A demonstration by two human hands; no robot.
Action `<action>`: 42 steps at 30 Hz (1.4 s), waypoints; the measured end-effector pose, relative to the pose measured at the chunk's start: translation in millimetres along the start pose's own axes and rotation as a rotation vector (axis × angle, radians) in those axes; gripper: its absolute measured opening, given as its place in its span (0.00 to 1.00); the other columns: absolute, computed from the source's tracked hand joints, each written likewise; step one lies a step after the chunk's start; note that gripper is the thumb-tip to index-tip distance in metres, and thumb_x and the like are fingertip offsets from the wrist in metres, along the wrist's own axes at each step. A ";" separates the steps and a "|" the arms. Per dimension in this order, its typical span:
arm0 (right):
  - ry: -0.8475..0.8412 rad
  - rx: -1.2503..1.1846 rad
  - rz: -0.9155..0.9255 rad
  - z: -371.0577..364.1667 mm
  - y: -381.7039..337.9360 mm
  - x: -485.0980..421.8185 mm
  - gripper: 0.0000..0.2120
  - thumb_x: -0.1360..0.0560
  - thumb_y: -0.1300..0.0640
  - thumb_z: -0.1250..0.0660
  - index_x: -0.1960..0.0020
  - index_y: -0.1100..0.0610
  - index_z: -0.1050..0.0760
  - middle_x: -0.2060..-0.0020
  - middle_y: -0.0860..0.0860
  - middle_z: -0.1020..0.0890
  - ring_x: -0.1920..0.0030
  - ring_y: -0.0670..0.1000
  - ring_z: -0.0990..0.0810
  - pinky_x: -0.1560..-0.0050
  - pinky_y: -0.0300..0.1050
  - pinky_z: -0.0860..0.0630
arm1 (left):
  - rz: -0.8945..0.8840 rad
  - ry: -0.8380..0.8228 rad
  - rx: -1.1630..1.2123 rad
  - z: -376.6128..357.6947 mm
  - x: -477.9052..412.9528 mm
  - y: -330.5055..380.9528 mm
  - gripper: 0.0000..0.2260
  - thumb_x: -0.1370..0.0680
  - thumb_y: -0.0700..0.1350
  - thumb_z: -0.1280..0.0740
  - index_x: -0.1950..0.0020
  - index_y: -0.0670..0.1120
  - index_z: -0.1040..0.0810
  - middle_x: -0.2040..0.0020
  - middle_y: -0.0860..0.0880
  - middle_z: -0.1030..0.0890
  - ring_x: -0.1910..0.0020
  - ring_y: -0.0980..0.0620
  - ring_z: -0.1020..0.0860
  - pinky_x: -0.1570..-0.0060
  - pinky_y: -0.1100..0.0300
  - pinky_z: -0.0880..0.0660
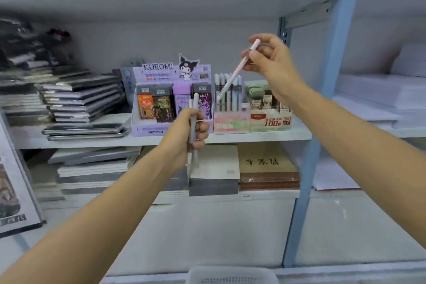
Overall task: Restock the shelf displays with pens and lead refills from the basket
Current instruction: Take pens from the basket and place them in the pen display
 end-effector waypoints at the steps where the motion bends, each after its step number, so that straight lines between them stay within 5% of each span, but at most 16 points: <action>1: 0.022 0.065 0.029 3.7 -2.4 -7.5 0.09 0.21 0.69 0.40 0.42 0.60 0.30 0.54 0.57 0.19 0.52 0.50 0.18 0.50 0.42 0.20 | -0.006 0.002 0.007 -0.7 -3.9 5.3 0.09 0.20 0.46 0.44 0.59 0.47 0.31 0.72 0.52 0.30 0.75 0.55 0.35 0.80 0.66 0.41; 5: -0.011 0.330 0.044 7.4 11.2 -17.9 0.09 0.20 0.68 0.41 0.43 0.59 0.30 0.52 0.60 0.20 0.50 0.54 0.18 0.52 0.38 0.20 | -0.050 0.021 -0.029 -1.7 -18.1 14.6 0.08 0.18 0.45 0.42 0.58 0.46 0.31 0.70 0.51 0.30 0.73 0.55 0.34 0.79 0.65 0.38; 11: -0.052 0.412 -0.021 3.4 47.3 -7.7 0.08 0.21 0.67 0.38 0.44 0.60 0.28 0.53 0.54 0.19 0.51 0.47 0.17 0.54 0.35 0.21 | -0.123 0.002 -0.127 0.0 -28.2 6.2 0.06 0.19 0.45 0.37 0.50 0.42 0.28 0.65 0.49 0.28 0.72 0.56 0.30 0.75 0.67 0.32; 21: -0.256 0.527 -0.067 -12.4 56.2 -19.2 0.09 0.21 0.65 0.38 0.43 0.55 0.29 0.54 0.51 0.17 0.51 0.47 0.17 0.51 0.39 0.19 | -0.134 0.050 -0.161 7.3 -30.5 0.0 0.08 0.23 0.46 0.31 0.59 0.44 0.23 0.71 0.51 0.27 0.71 0.56 0.29 0.70 0.65 0.30; 25: -0.184 0.575 -0.008 -18.8 56.1 -19.6 0.11 0.23 0.63 0.34 0.44 0.52 0.29 0.56 0.48 0.19 0.55 0.45 0.19 0.55 0.37 0.21 | -0.130 0.071 -0.171 8.7 -31.8 0.3 0.07 0.25 0.45 0.29 0.58 0.43 0.21 0.73 0.52 0.26 0.73 0.57 0.29 0.70 0.66 0.29; 28: -0.062 0.764 0.095 -16.5 56.4 -20.1 0.08 0.25 0.60 0.30 0.48 0.52 0.24 0.55 0.44 0.26 0.56 0.43 0.26 0.55 0.32 0.32 | -0.119 0.074 -0.174 8.8 -31.5 0.5 0.06 0.25 0.45 0.29 0.58 0.44 0.21 0.72 0.52 0.26 0.72 0.57 0.29 0.67 0.65 0.30; 33: -0.068 0.873 0.015 -15.5 61.9 -14.3 0.12 0.24 0.54 0.32 0.41 0.53 0.21 0.52 0.47 0.31 0.50 0.46 0.30 0.50 0.39 0.33 | -0.110 0.081 -0.170 6.9 -29.7 1.7 0.07 0.26 0.46 0.28 0.60 0.44 0.21 0.72 0.52 0.27 0.70 0.55 0.30 0.65 0.63 0.30; 37: -0.042 0.629 0.078 -19.4 39.4 -2.4 0.13 0.22 0.52 0.34 0.38 0.53 0.23 0.50 0.49 0.25 0.54 0.45 0.26 0.53 0.31 0.31 | -0.111 0.094 -0.195 3.7 -28.0 2.4 0.08 0.27 0.47 0.27 0.63 0.46 0.21 0.70 0.51 0.28 0.70 0.54 0.31 0.64 0.62 0.31; 42: -0.353 0.235 -0.179 -44.7 44.7 22.7 0.08 0.25 0.55 0.30 0.48 0.56 0.21 0.62 0.49 0.16 0.64 0.45 0.19 0.64 0.36 0.24 | -0.139 0.036 -0.251 -5.6 -25.1 2.5 0.11 0.27 0.47 0.27 0.70 0.51 0.19 0.70 0.50 0.29 0.71 0.54 0.32 0.66 0.63 0.33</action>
Point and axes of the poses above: each hand's wrist, its own x-axis away from the middle knuckle, its own z-axis out of the back of the hand, y = z × x, the point moved 5 cm from there along -x, towards the middle knuckle
